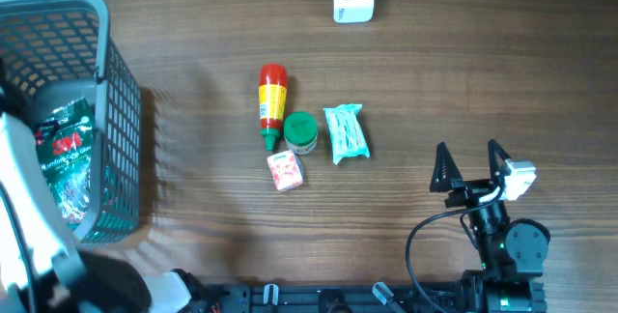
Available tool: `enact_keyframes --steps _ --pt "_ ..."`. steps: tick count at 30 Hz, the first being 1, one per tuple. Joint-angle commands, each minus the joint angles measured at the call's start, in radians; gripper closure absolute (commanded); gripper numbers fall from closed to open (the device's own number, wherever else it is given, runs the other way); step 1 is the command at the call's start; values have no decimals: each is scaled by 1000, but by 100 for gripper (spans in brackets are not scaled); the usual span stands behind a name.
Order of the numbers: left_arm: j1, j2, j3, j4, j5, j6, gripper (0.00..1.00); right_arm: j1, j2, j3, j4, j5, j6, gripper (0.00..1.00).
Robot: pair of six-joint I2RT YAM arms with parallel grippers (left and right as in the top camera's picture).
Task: Scan the item barcode
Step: 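Return the left gripper to the basket and grasp the red Nescafe stick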
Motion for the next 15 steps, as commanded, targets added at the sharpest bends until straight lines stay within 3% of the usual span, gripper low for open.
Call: enact_keyframes --steps 1,3,8,11,15 --pt "-14 -135 14 51 414 135 96 8 0 0 5 14 14 0" --pt "-14 -212 14 111 702 206 96 8 0 0 5 14 14 0" --pt "-14 -391 14 250 1172 331 96 8 0 0 5 14 14 0" --pt "-58 -456 14 257 1485 505 96 8 0 0 5 14 14 0" --pt "-172 -462 14 283 1747 666 96 8 0 0 5 14 14 0"
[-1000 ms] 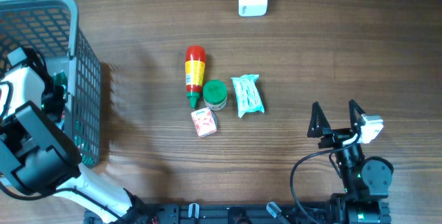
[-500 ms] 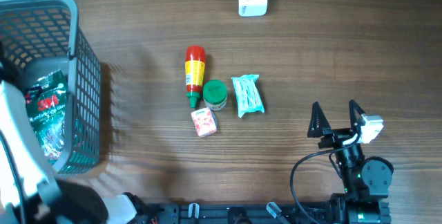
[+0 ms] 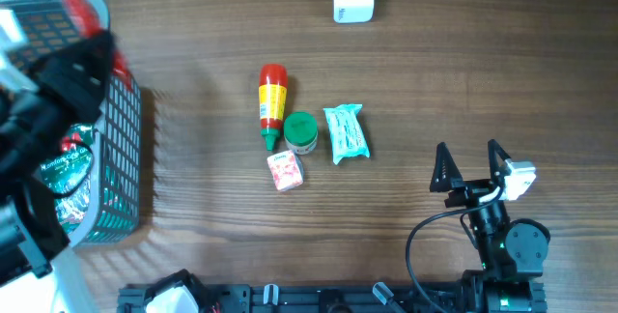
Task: Scan the item barcode
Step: 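Return the left gripper to the basket and grasp the red Nescafe stick, then carry the Nescafe stick right and drop it right of the wipe pack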
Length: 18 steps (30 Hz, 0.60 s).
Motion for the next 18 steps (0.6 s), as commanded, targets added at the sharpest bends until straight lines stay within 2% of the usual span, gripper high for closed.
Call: enact_keyframes --steps 1,4,12,18 --pt "-98 23 10 32 406 253 96 8 0 -1 5 14 14 0" --pt "-177 56 10 27 607 438 96 8 0 -1 5 14 14 0" --pt "-466 189 8 25 608 684 96 8 0 -1 5 14 14 0" --pt "-669 306 8 65 608 678 96 8 0 -1 5 14 14 0"
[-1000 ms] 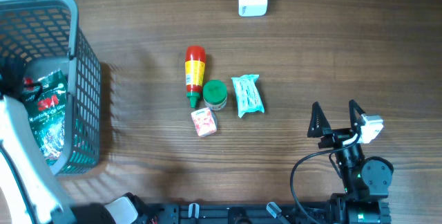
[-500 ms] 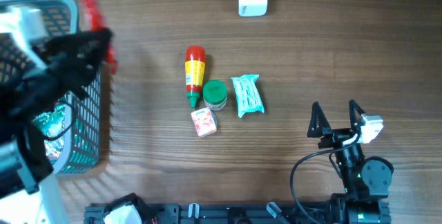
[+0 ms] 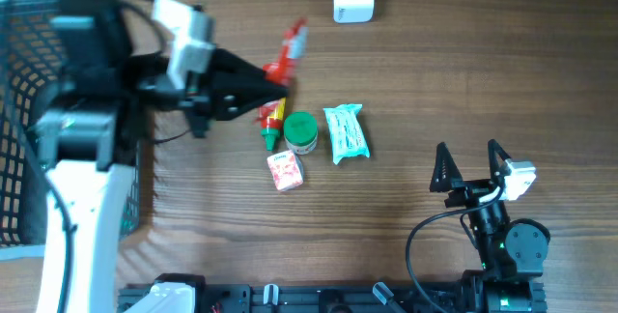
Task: Scan the item barcode
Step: 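Carry the Nescafe stick right and drop it right of the wipe pack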
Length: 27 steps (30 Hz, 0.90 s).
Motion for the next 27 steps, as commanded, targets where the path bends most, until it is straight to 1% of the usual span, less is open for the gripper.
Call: enact_keyframes --steps 1,3,5,6,9,10,12,14,17,19,23,24,25,27 --pt "-111 71 8 3 26 8 96 8 0 -1 5 14 14 0" --pt "-143 101 8 4 25 -40 96 8 0 -1 5 14 14 0" --pt "-165 135 8 4 25 -158 96 8 0 -1 5 14 14 0" --pt "-167 150 8 4 25 -243 96 8 0 -1 5 14 14 0" --pt "-161 174 8 5 25 -563 96 8 0 -1 5 14 14 0" --pt "-158 180 8 5 25 -710 96 8 0 -1 5 14 14 0" --pt "-156 183 8 11 24 -962 96 8 0 -1 5 14 14 0" --pt "-156 183 8 23 23 -1180 96 8 0 -1 5 14 14 0" --pt "-149 183 8 52 19 -1472 96 8 0 -1 5 14 14 0" --pt "-149 179 8 53 6 -1574 96 8 0 -1 5 14 14 0" --pt "-149 179 8 53 -5 -1942 96 8 0 -1 5 14 14 0" --pt "-149 179 8 53 -6 -1987 96 8 0 -1 5 14 13 0" --pt "-149 179 8 53 -8 -2008 96 8 0 -1 5 14 14 0" --pt "-148 179 8 53 -8 -2009 96 8 0 -1 5 14 14 0"
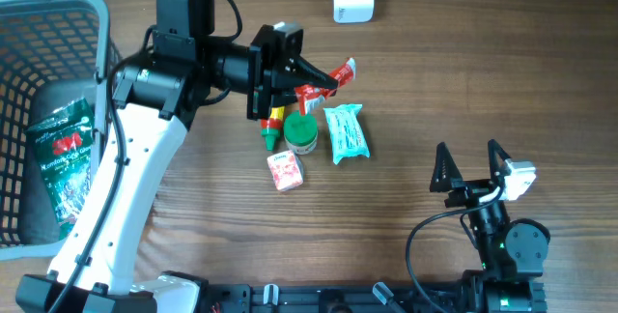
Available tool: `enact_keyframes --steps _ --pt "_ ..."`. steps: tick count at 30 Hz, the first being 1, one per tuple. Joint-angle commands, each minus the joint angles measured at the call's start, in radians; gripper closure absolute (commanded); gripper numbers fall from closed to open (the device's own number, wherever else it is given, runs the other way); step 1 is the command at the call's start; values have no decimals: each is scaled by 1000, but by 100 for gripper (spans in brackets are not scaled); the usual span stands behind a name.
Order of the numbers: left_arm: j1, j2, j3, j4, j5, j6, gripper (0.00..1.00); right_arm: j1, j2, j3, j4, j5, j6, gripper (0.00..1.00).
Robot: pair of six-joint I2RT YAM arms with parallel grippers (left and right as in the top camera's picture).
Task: Scan the item barcode
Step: 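Carry the Nescafe stick right and drop it right of the wipe pack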
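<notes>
My left gripper (322, 83) is shut on a small red packet (336, 73) with white print, held above the table's middle. The packet hangs below and a little left of the white barcode scanner at the far edge. My left arm reaches across from the basket side. My right gripper (471, 161) rests open at the near right, with nothing between its fingers.
A grey-blue basket (58, 4) at the left holds a dark green-and-red bag (60, 163). Under and beside my left gripper lie a red sauce bottle (273, 125), a green-lidded jar (301, 132), a teal packet (347, 133) and a small pink box (285, 171).
My left gripper, with the red packet in it, has moved to the right and a little nearer, from left of the scanner to just below it. The right arm has not moved.
My left arm was down at the basket. Then it was raised over the basket's rim with something red in the gripper. Then it held the red packet over the table near the sauce bottle, and now closer to the scanner.
</notes>
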Motion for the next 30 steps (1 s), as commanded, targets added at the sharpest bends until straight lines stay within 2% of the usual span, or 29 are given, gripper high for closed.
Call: enact_keyframes --steps 1,7,10,12,14,16,17,19,20,22,25,30 --pt "9 0 8 3 1 -166 96 8 0 0 5 14 14 0" --pt "9 0 8 4 -9 -166 96 8 0 0 5 14 14 0" --pt "7 0 8 36 -121 -160 96 8 0 0 5 14 14 0" --pt "-3 0 8 125 -292 -99 96 8 0 0 5 14 14 0" --pt "-37 0 8 180 -547 92 96 8 0 0 5 14 14 0" --pt "-100 1 8 182 -883 327 96 8 0 0 5 14 14 0" --pt "-128 5 8 182 -991 421 96 8 0 0 5 14 14 0" --pt "-198 24 8 182 -1238 579 96 8 0 0 5 14 14 0" --pt "-247 51 8 188 -1336 602 96 8 0 0 5 14 14 0" --pt "-303 109 8 222 -1384 613 96 8 0 0 5 14 14 0" --pt "-375 250 8 327 -1381 703 96 8 0 0 5 14 14 0" --pt "-409 478 8 398 -1377 673 96 8 0 0 5 14 14 1"
